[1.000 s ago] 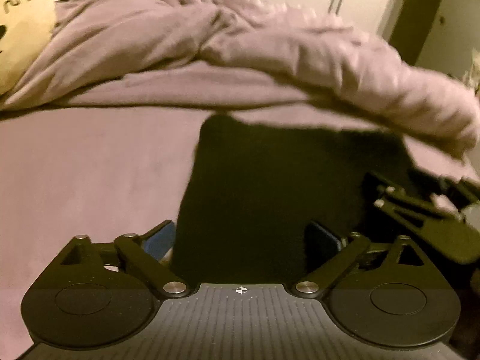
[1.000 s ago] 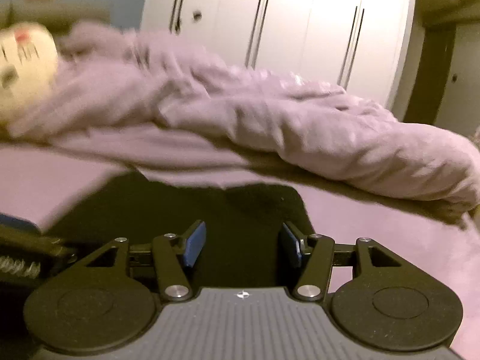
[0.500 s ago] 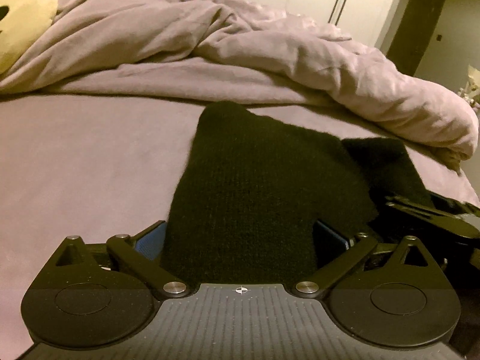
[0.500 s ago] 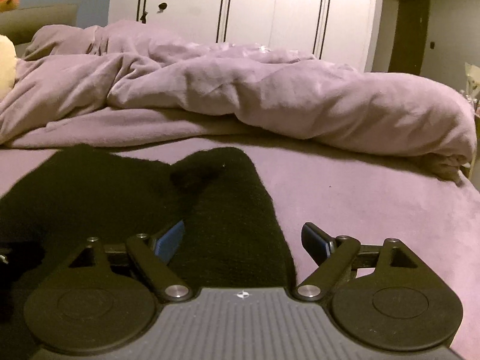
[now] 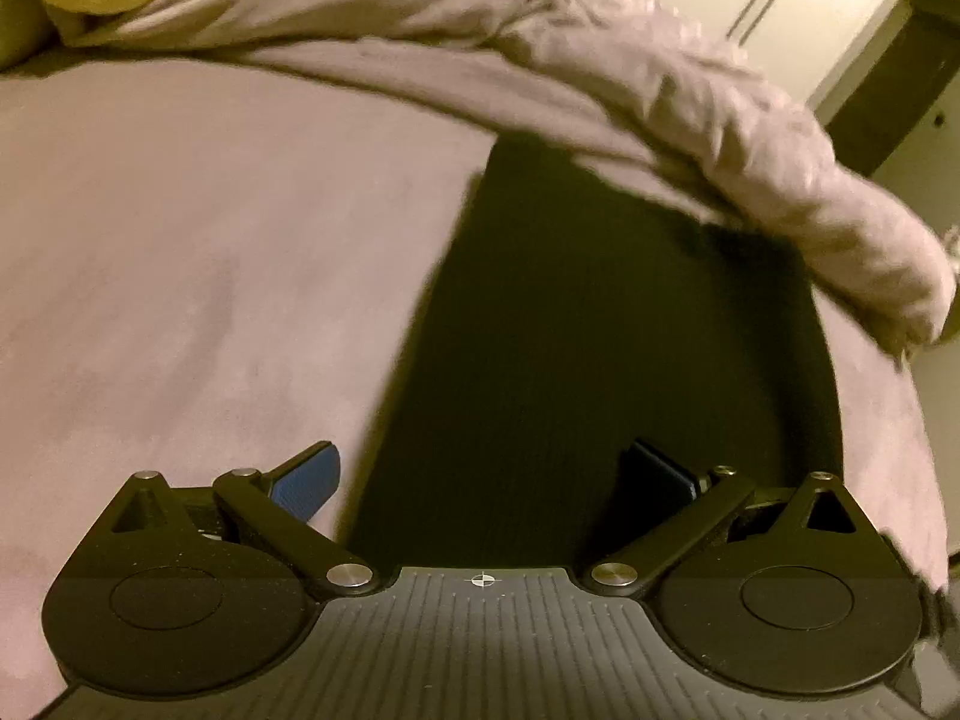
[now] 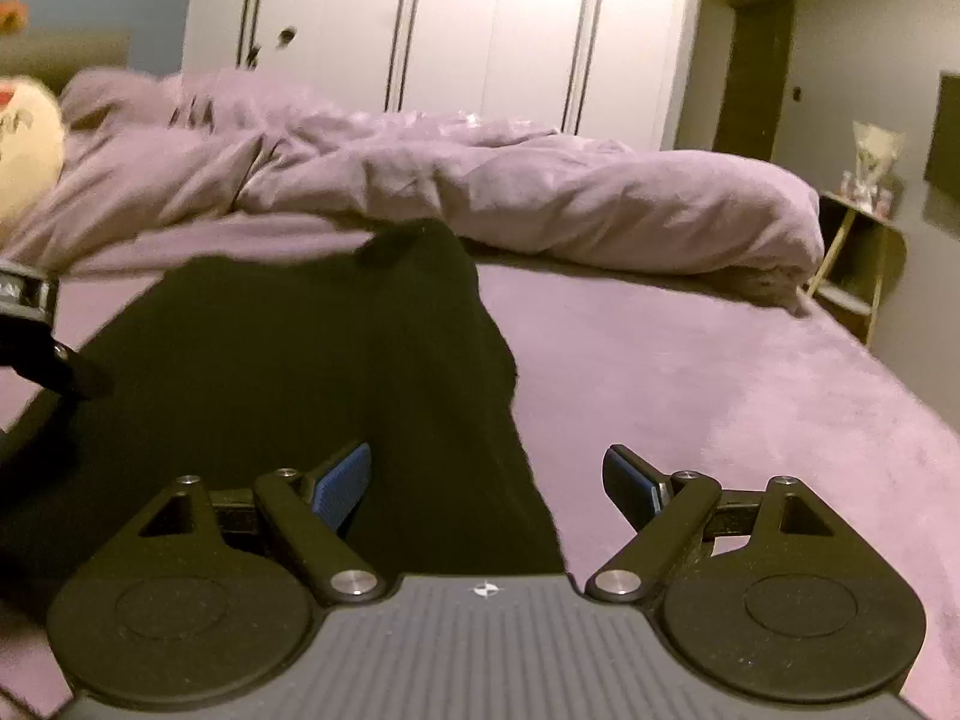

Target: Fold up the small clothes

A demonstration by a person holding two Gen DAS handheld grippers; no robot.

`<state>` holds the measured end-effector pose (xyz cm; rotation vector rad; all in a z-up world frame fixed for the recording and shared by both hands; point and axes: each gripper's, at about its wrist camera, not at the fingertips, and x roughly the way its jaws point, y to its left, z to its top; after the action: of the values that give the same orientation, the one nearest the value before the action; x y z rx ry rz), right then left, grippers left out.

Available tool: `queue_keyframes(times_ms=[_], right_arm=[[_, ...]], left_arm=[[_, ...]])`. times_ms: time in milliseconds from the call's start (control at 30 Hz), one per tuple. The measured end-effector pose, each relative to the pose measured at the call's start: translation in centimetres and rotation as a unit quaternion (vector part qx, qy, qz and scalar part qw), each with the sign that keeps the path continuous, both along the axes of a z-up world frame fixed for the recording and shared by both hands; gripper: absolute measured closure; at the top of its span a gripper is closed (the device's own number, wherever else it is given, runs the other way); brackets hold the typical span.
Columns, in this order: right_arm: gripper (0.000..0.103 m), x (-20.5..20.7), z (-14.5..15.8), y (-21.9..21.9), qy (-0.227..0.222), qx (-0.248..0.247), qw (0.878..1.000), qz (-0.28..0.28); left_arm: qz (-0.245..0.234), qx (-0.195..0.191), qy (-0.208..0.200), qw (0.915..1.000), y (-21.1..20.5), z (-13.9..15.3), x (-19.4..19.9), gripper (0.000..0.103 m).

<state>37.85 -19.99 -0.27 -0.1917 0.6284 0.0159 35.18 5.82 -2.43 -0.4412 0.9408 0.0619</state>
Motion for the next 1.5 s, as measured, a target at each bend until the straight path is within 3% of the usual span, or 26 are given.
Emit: queue_keyframes(times_ms=[333,467,633,733,900,1000,1133,1267,1367,1433,1500], right_arm=[[0.015,-1.0,-0.4,0.9,0.043,-0.072,0.996,0.007],[0.005,-0.3,-1.2,0.2,0.051,-0.063,0.997,0.002],[0.006,0.3,-0.1,-0.5,0.073,-0.034,0.997,-0.003],[0.021,-0.5,1.3,-0.1,0.056,-0.036,0.998,0.005],[0.070,0.1,2.5,1.3,0.036,-0.023,0.998,0.037],[0.083,2.6,2.7,2.7,0.031,-0.018,0.997,0.063],[0.089,7.6,2.3,5.0,0.015,-0.044,0.994,0.102],[0.091,13.5,1.6,5.9,0.024,-0.059,0.993,0.099],[0.091,17.0,0.3,5.8,0.045,-0.074,0.992,0.094],[0.091,19.0,-1.8,5.1,0.082,-0.081,0.989,0.090],[0.091,19.5,-3.3,4.6,0.087,-0.097,0.987,0.094]], left_arm=[[-0.048,0.032,0.043,0.9974,-0.9,-0.8,-0.6,0.000],[-0.055,0.037,0.045,0.9968,-1.0,-1.1,-0.4,0.000],[-0.048,0.029,0.053,0.9970,-0.6,-0.7,-0.6,0.000],[-0.035,0.048,0.038,0.9975,-0.3,0.7,-1.2,0.000],[-0.018,0.080,-0.003,0.9966,0.2,2.8,0.0,0.000],[-0.024,0.095,-0.012,0.9951,-0.2,2.7,2.5,0.000],[-0.030,0.109,-0.026,0.9932,-1.0,2.9,5.3,0.000],[-0.034,0.117,-0.032,0.9920,-1.5,2.5,8.7,0.000],[-0.037,0.136,-0.017,0.9898,-2.2,1.3,10.1,0.000],[-0.039,0.126,-0.019,0.9910,-2.2,0.7,9.7,0.000],[-0.040,0.111,-0.020,0.9929,-2.0,0.2,9.1,0.000]])
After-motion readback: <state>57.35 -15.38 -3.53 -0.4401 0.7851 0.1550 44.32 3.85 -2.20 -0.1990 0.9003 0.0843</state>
